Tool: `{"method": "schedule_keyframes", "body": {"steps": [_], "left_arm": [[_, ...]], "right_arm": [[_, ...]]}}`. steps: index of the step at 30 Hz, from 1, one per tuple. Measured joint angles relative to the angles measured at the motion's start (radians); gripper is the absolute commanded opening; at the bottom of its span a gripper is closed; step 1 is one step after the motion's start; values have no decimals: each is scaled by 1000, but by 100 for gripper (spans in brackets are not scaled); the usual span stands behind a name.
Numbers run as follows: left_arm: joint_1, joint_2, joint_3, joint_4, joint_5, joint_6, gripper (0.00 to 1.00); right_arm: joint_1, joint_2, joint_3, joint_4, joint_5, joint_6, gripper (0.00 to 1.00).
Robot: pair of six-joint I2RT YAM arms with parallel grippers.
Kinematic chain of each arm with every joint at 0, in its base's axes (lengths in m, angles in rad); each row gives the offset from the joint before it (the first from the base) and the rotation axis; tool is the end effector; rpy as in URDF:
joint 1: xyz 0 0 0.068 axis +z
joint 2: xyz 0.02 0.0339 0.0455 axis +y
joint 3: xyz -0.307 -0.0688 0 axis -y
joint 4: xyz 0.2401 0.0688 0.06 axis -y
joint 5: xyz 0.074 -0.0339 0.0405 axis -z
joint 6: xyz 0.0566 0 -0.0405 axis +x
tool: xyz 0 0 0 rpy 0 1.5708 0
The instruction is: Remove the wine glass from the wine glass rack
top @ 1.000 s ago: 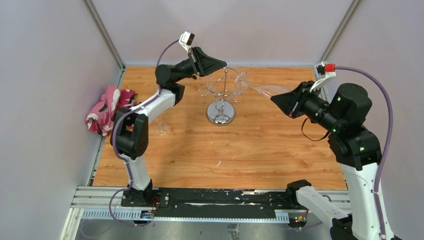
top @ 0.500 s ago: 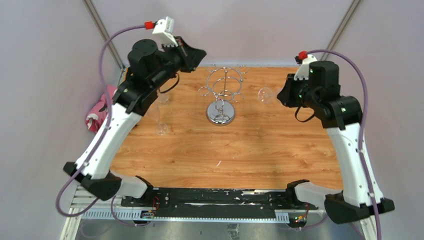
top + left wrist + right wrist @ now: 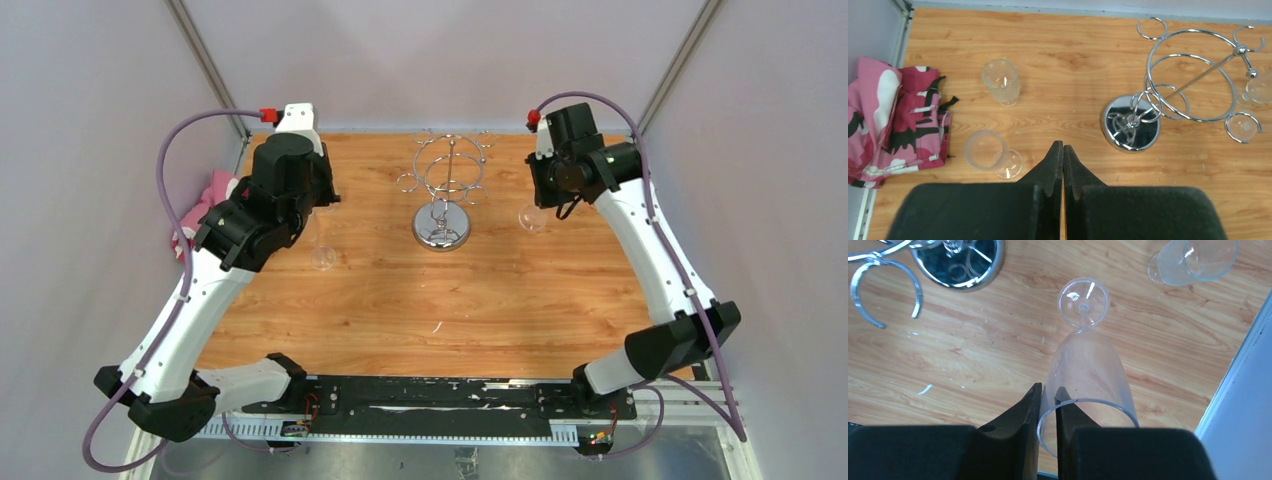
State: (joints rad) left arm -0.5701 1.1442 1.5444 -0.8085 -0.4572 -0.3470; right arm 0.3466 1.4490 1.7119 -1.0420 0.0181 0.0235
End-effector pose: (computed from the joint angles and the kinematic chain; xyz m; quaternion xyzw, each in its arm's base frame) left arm 0.1863 -0.0897 0.4922 -0.0330 0.8228 -0.0669 0.5634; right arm 0.2749 0.0982 0.4468 -0.1450 0.9112 0.0627 0.3805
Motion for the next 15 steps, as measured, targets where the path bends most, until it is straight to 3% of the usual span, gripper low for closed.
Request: {"method": "schedule_keyframes", "body": {"steps": [6,15], "left_arm": [[-1,-29,-2,-10,-41,22,0],[-1,-32,-5,-10,-68,49,0]], "right_arm": [[7,100,-8,-28,7,-50,0],[6,116,-74,-14,-72,-81,0]]}}
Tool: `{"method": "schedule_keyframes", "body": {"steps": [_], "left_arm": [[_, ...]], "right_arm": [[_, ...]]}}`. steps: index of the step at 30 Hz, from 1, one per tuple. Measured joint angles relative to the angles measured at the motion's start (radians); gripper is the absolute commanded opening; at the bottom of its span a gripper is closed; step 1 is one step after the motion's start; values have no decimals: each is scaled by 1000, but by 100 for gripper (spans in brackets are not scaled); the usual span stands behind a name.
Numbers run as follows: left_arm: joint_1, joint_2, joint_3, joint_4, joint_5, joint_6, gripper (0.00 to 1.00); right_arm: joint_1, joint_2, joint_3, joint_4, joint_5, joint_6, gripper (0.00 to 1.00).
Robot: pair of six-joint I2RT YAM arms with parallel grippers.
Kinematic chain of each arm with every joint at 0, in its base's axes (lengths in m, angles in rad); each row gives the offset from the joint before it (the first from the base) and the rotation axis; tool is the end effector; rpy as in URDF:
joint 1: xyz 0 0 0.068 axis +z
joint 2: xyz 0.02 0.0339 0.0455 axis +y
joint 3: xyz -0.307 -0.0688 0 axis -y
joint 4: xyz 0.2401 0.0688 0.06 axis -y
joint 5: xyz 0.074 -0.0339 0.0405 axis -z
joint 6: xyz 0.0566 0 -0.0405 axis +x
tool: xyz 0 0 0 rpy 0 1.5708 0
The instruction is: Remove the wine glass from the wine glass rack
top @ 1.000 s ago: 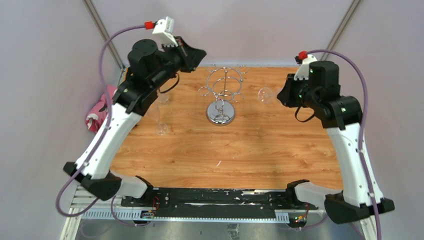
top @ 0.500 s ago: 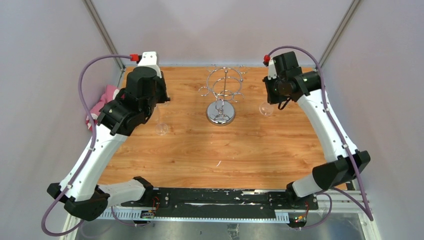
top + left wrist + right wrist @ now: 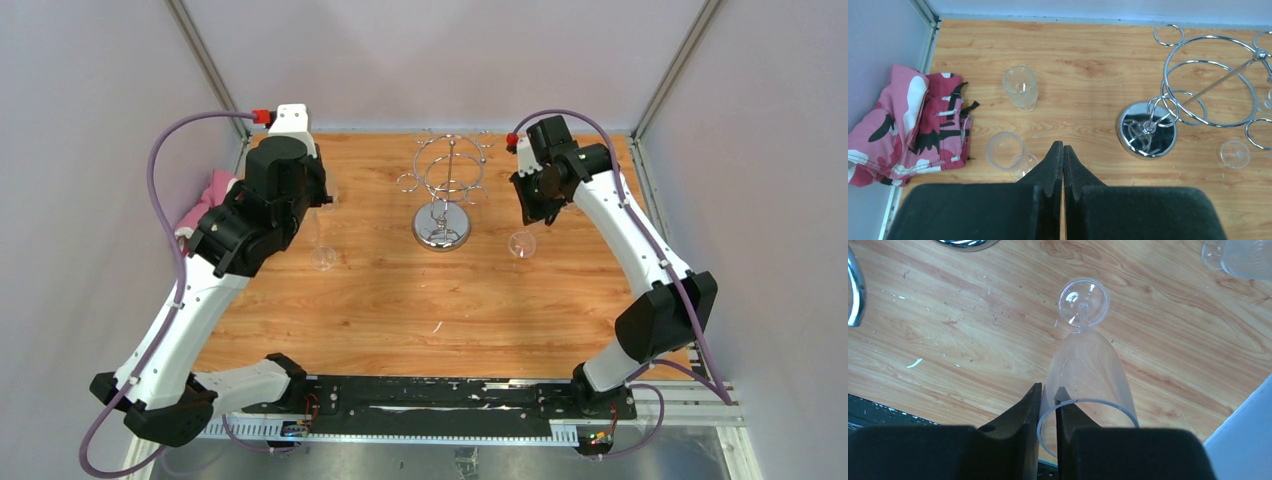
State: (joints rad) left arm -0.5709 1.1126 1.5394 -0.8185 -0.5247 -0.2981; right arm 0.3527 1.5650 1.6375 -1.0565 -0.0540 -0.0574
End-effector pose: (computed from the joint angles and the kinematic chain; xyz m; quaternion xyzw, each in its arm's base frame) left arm 0.1765 -0.0797 0.4959 -0.0337 0.8149 -0.0305 0.5778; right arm 0.3045 0.1153 0.3890 -0.2025 0.9353 0.0681 0.2822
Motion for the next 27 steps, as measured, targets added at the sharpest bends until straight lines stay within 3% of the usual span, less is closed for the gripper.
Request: {"method": "schedule_keyframes", "body": {"steps": [17,19,24,27], "left_arm": [[0,31,-3,0,-11,16,20],[0,34,-3,0,-12,18,22],[0,42,-3,0,-13,18,23],[0,42,-3,0,-14,18,23]], "right_arm": [[-15,43,-43,40,-50,-12,2],[-15,43,-43,41,-51,-12,9],[-15,42,-43,44,-53,-12,38],[-16,42,-44,47,-55,-10,44]]}}
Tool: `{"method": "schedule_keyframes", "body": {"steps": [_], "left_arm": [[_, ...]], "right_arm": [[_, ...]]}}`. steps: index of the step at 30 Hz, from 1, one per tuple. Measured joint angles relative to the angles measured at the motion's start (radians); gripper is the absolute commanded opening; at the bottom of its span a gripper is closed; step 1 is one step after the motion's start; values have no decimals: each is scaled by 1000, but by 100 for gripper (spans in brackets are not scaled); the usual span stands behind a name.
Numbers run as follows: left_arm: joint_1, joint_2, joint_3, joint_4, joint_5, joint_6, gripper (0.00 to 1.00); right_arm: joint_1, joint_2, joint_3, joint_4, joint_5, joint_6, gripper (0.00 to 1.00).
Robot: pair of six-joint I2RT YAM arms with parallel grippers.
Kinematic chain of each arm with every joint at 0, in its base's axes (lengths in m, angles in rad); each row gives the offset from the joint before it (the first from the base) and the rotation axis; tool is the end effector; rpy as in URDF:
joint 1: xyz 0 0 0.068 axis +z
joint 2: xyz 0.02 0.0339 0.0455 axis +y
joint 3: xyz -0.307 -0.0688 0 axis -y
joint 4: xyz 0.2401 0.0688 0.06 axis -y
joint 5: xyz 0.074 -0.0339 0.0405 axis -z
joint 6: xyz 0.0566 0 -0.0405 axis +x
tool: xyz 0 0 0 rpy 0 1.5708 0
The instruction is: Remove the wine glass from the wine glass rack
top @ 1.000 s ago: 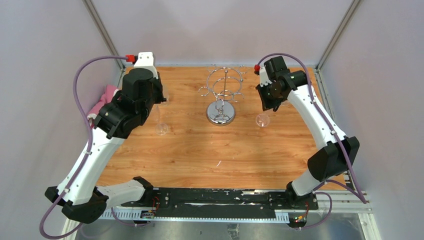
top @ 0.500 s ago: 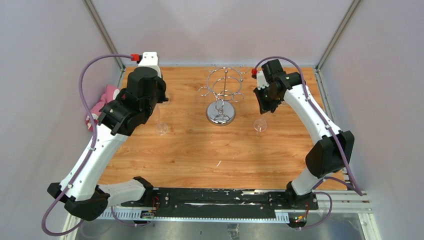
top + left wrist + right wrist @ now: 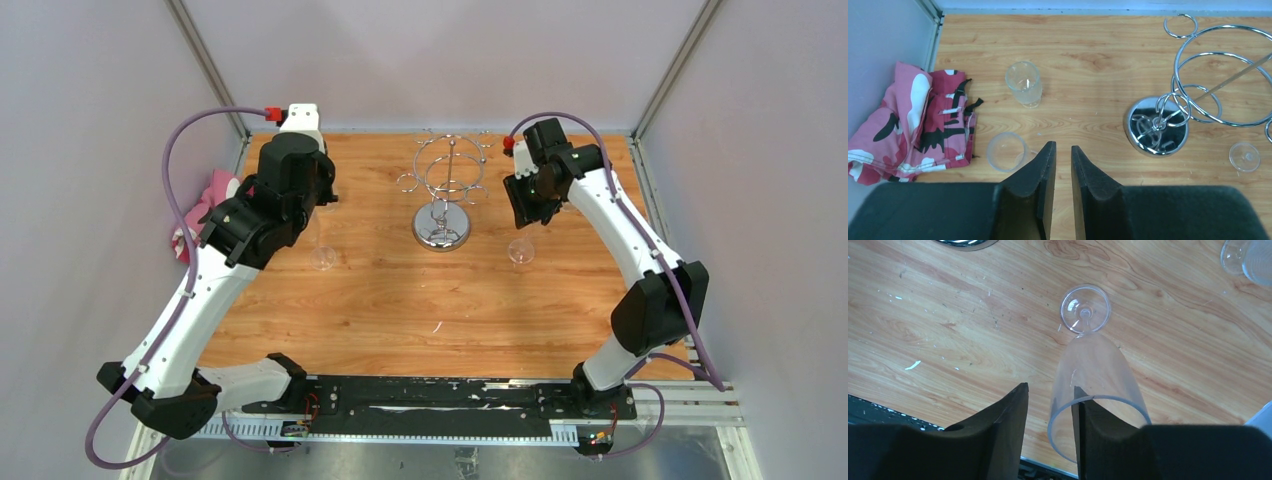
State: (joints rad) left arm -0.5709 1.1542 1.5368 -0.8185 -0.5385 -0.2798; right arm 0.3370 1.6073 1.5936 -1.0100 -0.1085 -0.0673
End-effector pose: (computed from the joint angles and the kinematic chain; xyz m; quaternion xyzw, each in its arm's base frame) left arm 0.1901 -0.0876 0.4878 -0.0236 0.8250 -0.0095 0.5645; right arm 0.3187 0.1182 0.3657 -0.2074 0.9389 0.0880 0.2603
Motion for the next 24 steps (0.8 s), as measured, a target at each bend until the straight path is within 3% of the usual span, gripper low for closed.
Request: {"method": "schedule_keyframes", "body": {"steps": [9,19,24], "left_arm": [[0,1,0,0,1,0,25],[0,13,0,0,3,-1,36],[0,13,0,1,12,1,43]], "right_arm": [[0,0,43,-7,3,9,47],[21,-31,205,-39,105,38,53],[32,-132,261,-39,200,79,69]]}}
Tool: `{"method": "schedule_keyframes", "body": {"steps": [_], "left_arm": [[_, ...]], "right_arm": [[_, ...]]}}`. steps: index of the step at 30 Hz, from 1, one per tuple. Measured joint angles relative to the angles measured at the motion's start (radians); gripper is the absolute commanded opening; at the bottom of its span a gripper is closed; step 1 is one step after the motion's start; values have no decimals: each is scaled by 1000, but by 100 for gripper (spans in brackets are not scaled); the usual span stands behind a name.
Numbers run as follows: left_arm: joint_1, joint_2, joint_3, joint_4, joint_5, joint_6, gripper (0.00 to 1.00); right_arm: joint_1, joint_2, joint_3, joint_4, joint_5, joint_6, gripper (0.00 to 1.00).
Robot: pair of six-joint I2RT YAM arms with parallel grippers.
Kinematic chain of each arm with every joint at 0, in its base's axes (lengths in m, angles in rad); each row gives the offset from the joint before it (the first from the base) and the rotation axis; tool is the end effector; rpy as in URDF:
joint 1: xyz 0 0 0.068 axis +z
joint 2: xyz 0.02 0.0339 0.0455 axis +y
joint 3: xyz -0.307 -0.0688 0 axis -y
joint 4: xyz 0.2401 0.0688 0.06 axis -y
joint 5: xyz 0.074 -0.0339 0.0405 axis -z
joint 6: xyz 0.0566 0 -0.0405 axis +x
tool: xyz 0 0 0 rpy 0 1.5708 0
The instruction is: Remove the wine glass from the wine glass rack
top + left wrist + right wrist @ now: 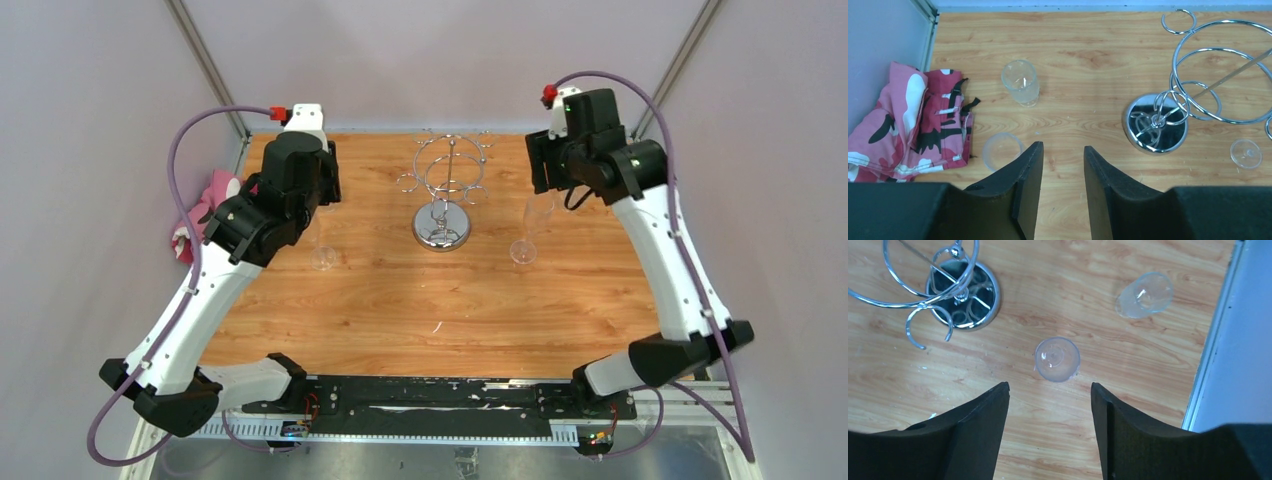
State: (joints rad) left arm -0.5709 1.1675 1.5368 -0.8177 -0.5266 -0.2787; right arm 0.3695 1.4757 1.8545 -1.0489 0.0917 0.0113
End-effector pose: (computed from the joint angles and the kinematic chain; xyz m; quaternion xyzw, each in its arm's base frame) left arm 0.1942 -0.0909 0.4852 -0.0180 0.8289 -0.0110 0.5590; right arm 0.2759 0.1013 0.4827 -0.1406 0.8885 0.0418 0.4348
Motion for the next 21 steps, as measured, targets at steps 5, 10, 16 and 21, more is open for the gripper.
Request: {"method": "schedule_keyframes", "body": {"steps": [5,10,16,21], "left_arm": [[0,-5,-18,5,7,5,50],[0,-28,-50,29,18,14,57],[0,-132,-153,127,45,29,61],[0,-219,-195,195,74,37,63]], "right_arm": [[7,-196,-56,74,41,34,81],[8,-387,-210,180,68,59,82],[9,-529,-406,294,104,80,82],[9,-552,-423,338,118,82,82]]}}
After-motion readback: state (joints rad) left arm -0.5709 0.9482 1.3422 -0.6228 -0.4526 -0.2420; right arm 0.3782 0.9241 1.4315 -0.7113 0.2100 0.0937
